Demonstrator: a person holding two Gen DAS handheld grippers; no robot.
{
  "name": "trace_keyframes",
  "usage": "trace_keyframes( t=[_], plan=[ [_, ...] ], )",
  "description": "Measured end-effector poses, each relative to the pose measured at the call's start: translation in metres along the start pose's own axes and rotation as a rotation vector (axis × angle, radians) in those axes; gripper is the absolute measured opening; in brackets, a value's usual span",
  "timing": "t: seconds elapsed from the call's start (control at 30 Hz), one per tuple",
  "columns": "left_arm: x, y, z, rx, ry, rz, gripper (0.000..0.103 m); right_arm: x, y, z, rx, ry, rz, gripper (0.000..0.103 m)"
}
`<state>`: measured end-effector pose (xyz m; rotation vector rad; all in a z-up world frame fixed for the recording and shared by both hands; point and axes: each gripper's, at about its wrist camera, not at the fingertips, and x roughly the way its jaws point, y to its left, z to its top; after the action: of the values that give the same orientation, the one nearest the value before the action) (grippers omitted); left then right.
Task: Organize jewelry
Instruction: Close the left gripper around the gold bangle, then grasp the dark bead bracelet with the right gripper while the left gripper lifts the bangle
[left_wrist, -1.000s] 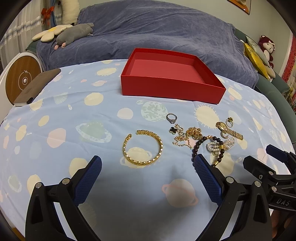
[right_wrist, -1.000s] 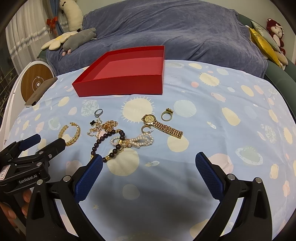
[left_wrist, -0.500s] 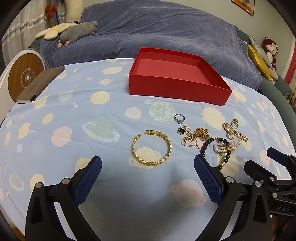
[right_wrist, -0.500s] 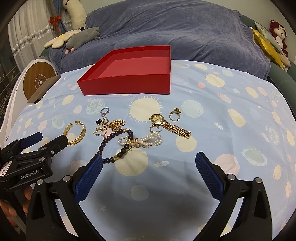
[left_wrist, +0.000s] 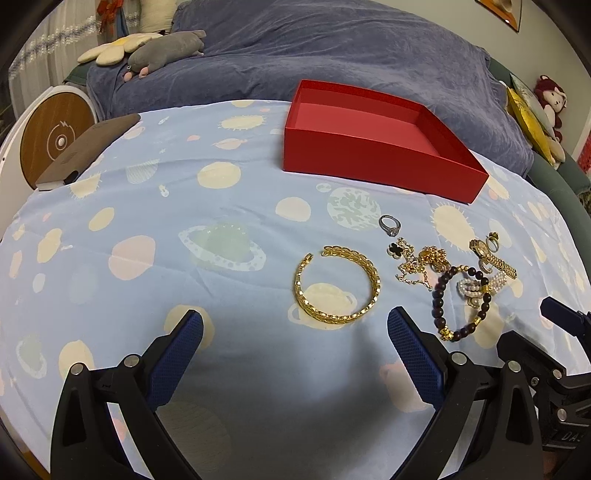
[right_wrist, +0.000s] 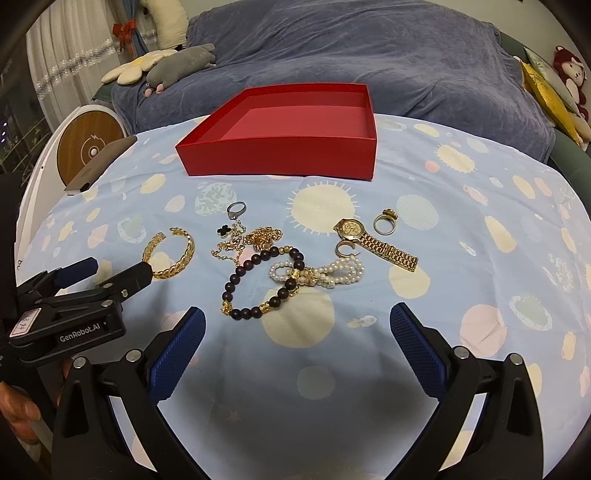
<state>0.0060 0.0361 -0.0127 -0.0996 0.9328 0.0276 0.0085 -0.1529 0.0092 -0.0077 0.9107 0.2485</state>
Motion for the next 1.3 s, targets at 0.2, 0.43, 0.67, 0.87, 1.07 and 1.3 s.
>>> trace_keyframes(
  t=[0.2, 0.43, 0.67, 0.87, 1.07, 1.3],
  plan=[
    [0.019, -0.008, 0.002, 0.031, 0.009, 0.027, 0.097, 0.004, -0.002, 0.002, 0.012, 0.009, -0.003, 0.098],
    [0.03, -0.02, 0.008, 0.063, 0.004, 0.053, 0.08, 0.006, -0.006, 0.001, 0.017, 0.016, -0.006, 0.098],
    [0.029, -0.03, 0.012, 0.086, -0.007, 0.043, 0.055, 0.0, -0.012, 0.001, 0.028, 0.005, -0.012, 0.098],
    [0.025, -0.029, 0.012, 0.082, -0.004, 0.032, 0.055, -0.002, -0.018, -0.002, 0.03, 0.004, -0.017, 0.098],
    [0.004, -0.018, 0.014, 0.071, -0.027, 0.017, 0.055, -0.003, -0.018, -0.001, 0.04, -0.001, 0.007, 0.094],
    [-0.007, 0.0, 0.011, 0.028, -0.027, 0.002, 0.055, 0.015, -0.006, -0.002, 0.034, 0.057, 0.069, 0.068]
  ],
)
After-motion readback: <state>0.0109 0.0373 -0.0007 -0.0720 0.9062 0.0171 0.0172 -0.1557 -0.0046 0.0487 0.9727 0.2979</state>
